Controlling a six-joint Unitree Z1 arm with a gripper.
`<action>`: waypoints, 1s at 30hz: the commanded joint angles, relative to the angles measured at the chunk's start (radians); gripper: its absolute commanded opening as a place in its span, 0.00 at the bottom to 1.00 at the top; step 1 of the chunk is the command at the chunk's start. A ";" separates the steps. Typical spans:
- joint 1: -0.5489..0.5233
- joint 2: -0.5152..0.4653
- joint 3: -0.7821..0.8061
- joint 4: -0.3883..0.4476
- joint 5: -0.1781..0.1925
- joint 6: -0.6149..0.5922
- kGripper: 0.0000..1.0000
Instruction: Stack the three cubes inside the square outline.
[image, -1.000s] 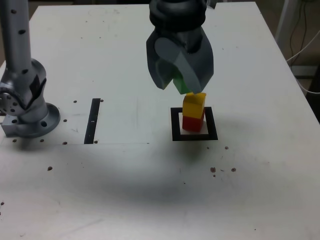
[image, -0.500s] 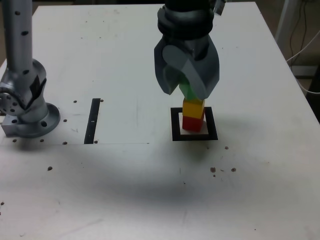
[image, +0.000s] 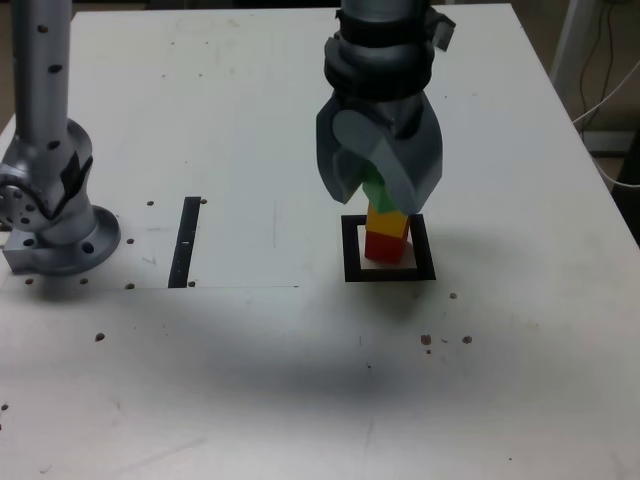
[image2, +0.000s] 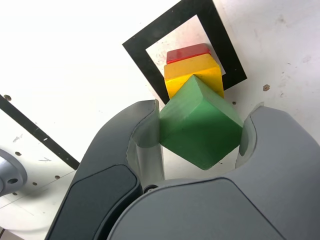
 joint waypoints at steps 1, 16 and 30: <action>0.002 0.009 -0.001 -0.008 0.005 0.003 0.57; 0.002 -0.032 0.014 0.012 0.032 -0.002 0.99; 0.004 -0.242 0.054 0.112 0.039 -0.007 1.00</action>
